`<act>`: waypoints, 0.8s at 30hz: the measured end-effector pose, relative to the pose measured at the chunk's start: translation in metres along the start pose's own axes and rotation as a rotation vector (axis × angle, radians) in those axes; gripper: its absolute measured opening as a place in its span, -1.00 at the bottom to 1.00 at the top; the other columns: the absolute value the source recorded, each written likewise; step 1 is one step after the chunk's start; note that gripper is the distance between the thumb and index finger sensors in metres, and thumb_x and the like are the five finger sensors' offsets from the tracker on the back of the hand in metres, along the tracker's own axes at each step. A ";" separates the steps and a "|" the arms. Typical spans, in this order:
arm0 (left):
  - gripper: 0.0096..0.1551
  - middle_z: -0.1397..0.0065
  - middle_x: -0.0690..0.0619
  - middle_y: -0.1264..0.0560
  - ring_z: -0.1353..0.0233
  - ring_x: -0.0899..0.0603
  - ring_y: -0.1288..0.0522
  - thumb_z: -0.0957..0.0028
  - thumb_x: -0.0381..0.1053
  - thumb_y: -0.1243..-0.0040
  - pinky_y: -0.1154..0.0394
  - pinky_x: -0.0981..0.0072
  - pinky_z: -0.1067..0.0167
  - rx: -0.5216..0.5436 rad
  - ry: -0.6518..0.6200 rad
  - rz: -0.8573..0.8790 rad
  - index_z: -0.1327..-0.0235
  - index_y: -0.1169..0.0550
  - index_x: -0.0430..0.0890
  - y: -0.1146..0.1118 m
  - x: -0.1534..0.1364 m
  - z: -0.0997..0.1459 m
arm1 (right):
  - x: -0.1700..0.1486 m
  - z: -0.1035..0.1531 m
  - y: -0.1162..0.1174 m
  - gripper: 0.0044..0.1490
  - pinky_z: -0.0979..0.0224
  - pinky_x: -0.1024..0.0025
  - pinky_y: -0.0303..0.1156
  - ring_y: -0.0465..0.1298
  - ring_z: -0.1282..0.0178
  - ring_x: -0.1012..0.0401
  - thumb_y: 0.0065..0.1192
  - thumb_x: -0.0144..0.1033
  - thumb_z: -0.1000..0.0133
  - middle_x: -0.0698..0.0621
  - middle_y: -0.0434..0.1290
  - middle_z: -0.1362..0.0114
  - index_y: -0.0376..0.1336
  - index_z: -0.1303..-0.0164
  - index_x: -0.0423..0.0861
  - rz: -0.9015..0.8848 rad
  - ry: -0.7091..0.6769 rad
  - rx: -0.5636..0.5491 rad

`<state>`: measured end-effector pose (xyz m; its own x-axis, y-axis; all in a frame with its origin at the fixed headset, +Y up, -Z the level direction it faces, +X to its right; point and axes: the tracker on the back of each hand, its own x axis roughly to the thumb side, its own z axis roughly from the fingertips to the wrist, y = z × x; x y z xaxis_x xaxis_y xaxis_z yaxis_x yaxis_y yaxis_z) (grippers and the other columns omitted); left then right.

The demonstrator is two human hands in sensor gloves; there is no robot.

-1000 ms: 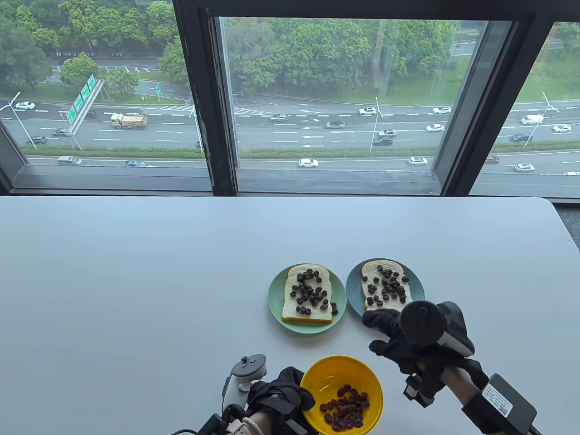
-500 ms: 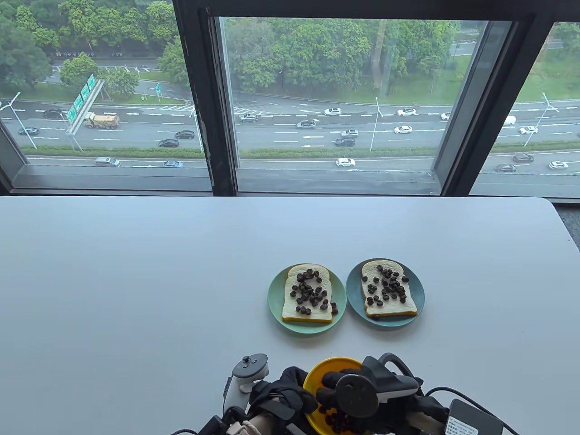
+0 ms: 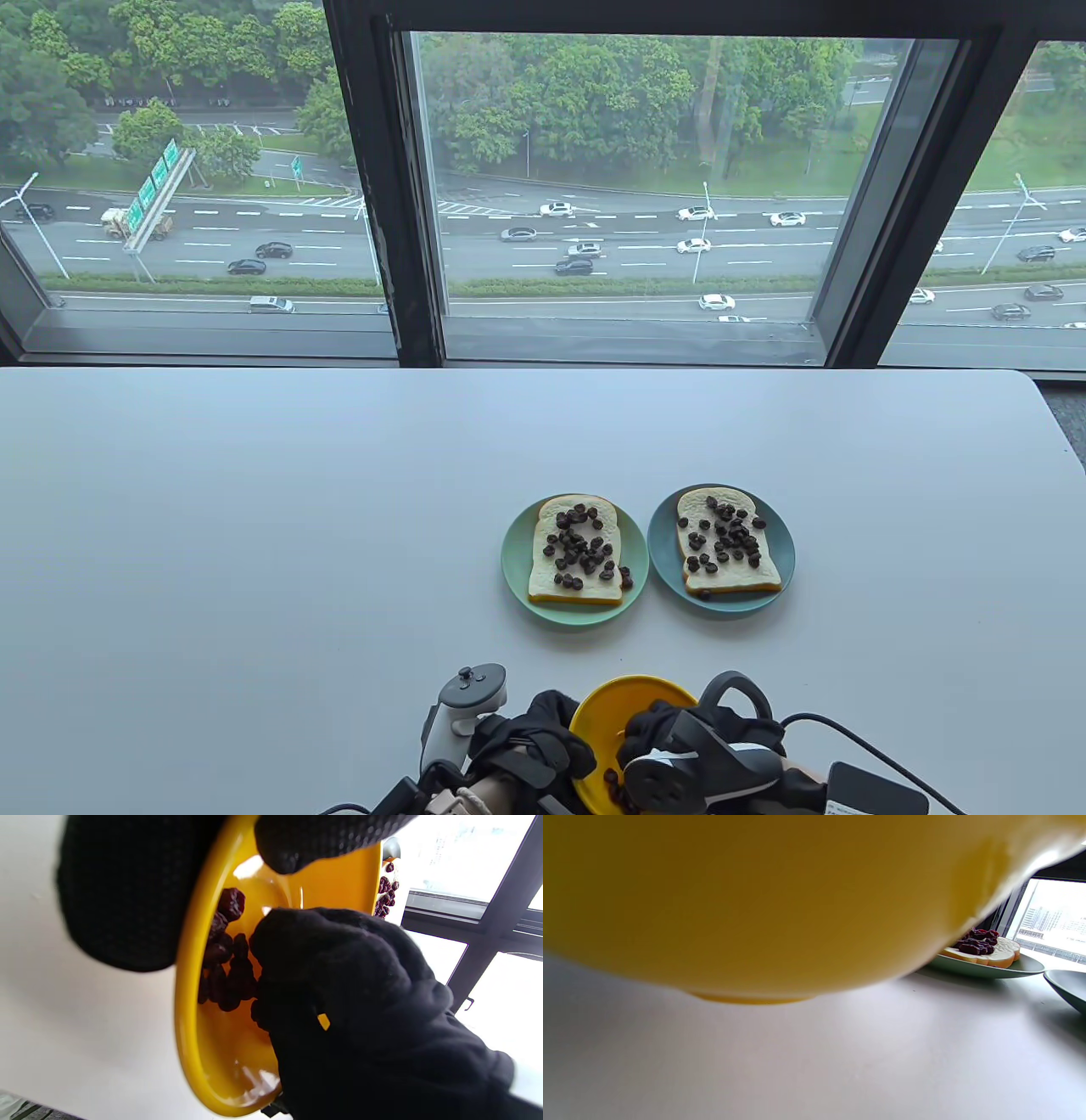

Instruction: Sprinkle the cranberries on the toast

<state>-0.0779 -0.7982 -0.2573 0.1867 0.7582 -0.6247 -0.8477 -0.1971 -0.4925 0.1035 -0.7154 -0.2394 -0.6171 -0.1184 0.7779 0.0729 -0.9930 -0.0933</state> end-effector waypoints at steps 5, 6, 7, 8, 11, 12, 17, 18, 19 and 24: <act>-0.37 -0.04 -0.21 -0.28 0.13 -0.23 -0.42 0.08 -0.25 -0.20 -0.77 0.11 0.38 0.017 0.038 -0.005 -0.14 -0.13 0.00 0.003 -0.005 -0.002 | -0.017 0.003 -0.018 -0.55 0.19 0.68 0.75 0.63 0.06 0.26 0.45 -0.27 0.34 0.20 0.51 -0.03 0.39 0.25 0.27 -0.104 0.054 -0.062; -0.37 -0.04 -0.21 -0.28 0.13 -0.23 -0.42 0.08 -0.25 -0.20 -0.77 0.12 0.38 0.016 0.043 -0.002 -0.14 -0.13 0.00 0.003 -0.005 -0.002 | -0.023 0.003 -0.023 -0.55 0.19 0.68 0.75 0.63 0.06 0.26 0.45 -0.28 0.34 0.20 0.51 -0.03 0.39 0.25 0.27 -0.150 0.071 -0.071; -0.37 -0.04 -0.22 -0.28 0.13 -0.23 -0.42 0.08 -0.25 -0.20 -0.77 0.11 0.38 0.014 0.045 0.002 -0.14 -0.13 0.00 0.003 -0.005 -0.002 | -0.028 0.004 -0.027 -0.55 0.20 0.68 0.75 0.63 0.06 0.26 0.45 -0.28 0.34 0.20 0.51 -0.03 0.39 0.25 0.27 -0.176 0.082 -0.081; -0.37 -0.04 -0.21 -0.28 0.13 -0.23 -0.42 0.08 -0.25 -0.20 -0.77 0.12 0.38 0.010 0.045 0.005 -0.14 -0.13 0.00 0.003 -0.005 -0.002 | -0.036 0.004 -0.032 -0.55 0.20 0.67 0.75 0.63 0.06 0.26 0.45 -0.28 0.34 0.19 0.51 -0.03 0.39 0.25 0.27 -0.213 0.110 -0.103; -0.37 -0.04 -0.21 -0.28 0.13 -0.23 -0.43 0.08 -0.24 -0.20 -0.77 0.12 0.39 0.004 0.043 0.002 -0.14 -0.13 0.00 0.003 -0.004 -0.002 | -0.069 -0.001 -0.041 -0.55 0.19 0.67 0.75 0.62 0.06 0.25 0.45 -0.29 0.33 0.19 0.51 -0.03 0.39 0.25 0.27 -0.265 0.221 -0.140; -0.37 -0.04 -0.21 -0.28 0.13 -0.23 -0.43 0.08 -0.24 -0.20 -0.77 0.12 0.39 0.004 0.044 -0.002 -0.14 -0.13 0.00 0.003 -0.004 -0.003 | -0.084 -0.004 -0.041 -0.55 0.19 0.67 0.74 0.62 0.06 0.25 0.45 -0.29 0.33 0.19 0.51 -0.03 0.39 0.25 0.27 -0.270 0.281 -0.150; -0.36 -0.04 -0.22 -0.28 0.14 -0.23 -0.43 0.08 -0.24 -0.20 -0.77 0.12 0.39 -0.006 0.051 0.001 -0.15 -0.13 0.00 0.002 -0.005 -0.003 | -0.174 -0.029 -0.013 -0.55 0.17 0.67 0.74 0.62 0.04 0.26 0.44 -0.28 0.32 0.20 0.50 -0.04 0.38 0.24 0.28 -0.175 0.615 -0.116; -0.36 -0.04 -0.22 -0.28 0.14 -0.23 -0.43 0.08 -0.24 -0.20 -0.77 0.12 0.39 -0.007 0.051 -0.001 -0.15 -0.13 0.00 0.001 -0.005 -0.003 | -0.188 -0.034 -0.003 -0.55 0.16 0.67 0.74 0.62 0.04 0.26 0.44 -0.28 0.32 0.20 0.50 -0.05 0.38 0.24 0.28 -0.164 0.658 -0.092; -0.36 -0.04 -0.22 -0.28 0.14 -0.23 -0.43 0.08 -0.24 -0.20 -0.77 0.12 0.39 -0.007 0.051 -0.004 -0.15 -0.13 0.00 0.002 -0.005 -0.003 | -0.198 -0.037 0.006 -0.55 0.16 0.68 0.74 0.61 0.04 0.26 0.44 -0.28 0.32 0.20 0.50 -0.05 0.38 0.24 0.28 -0.160 0.689 -0.077; -0.37 -0.04 -0.22 -0.28 0.14 -0.23 -0.43 0.08 -0.24 -0.20 -0.77 0.13 0.39 -0.005 0.050 0.008 -0.15 -0.13 0.00 0.005 -0.005 -0.004 | -0.222 -0.048 0.041 -0.54 0.13 0.66 0.73 0.60 0.01 0.25 0.42 -0.29 0.29 0.20 0.48 -0.07 0.37 0.21 0.28 -0.150 0.779 -0.005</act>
<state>-0.0814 -0.8052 -0.2592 0.2042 0.7246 -0.6582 -0.8467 -0.2068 -0.4902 0.2059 -0.7300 -0.4460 -0.9908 0.0534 0.1242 -0.0570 -0.9980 -0.0262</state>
